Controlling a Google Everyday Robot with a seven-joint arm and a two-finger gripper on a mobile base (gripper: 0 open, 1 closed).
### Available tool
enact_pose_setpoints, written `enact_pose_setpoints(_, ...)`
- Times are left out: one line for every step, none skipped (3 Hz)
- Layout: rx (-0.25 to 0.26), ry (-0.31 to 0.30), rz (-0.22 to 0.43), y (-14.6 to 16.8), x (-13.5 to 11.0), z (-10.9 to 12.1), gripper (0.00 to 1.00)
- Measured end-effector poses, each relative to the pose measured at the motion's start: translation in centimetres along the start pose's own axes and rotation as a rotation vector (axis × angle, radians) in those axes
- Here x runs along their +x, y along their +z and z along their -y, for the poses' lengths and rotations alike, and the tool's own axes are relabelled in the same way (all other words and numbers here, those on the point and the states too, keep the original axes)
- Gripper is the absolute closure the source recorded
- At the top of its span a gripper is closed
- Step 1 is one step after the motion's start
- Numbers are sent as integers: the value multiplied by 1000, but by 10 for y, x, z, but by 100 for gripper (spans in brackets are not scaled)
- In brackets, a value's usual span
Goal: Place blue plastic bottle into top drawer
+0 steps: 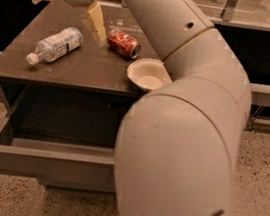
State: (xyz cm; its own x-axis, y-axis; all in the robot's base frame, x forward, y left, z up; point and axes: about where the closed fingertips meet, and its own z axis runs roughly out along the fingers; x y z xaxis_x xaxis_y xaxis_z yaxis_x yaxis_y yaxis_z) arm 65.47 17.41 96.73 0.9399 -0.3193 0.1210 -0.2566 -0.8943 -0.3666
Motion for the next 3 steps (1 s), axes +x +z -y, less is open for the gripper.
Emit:
enact_pose_setpoints(-19,-120,64,48,-15,44,0)
enact_pose_setpoints(-58,-159,90,95,-17,67,0)
enact_pose_setpoints(-56,-123,114,125,-12,80,0)
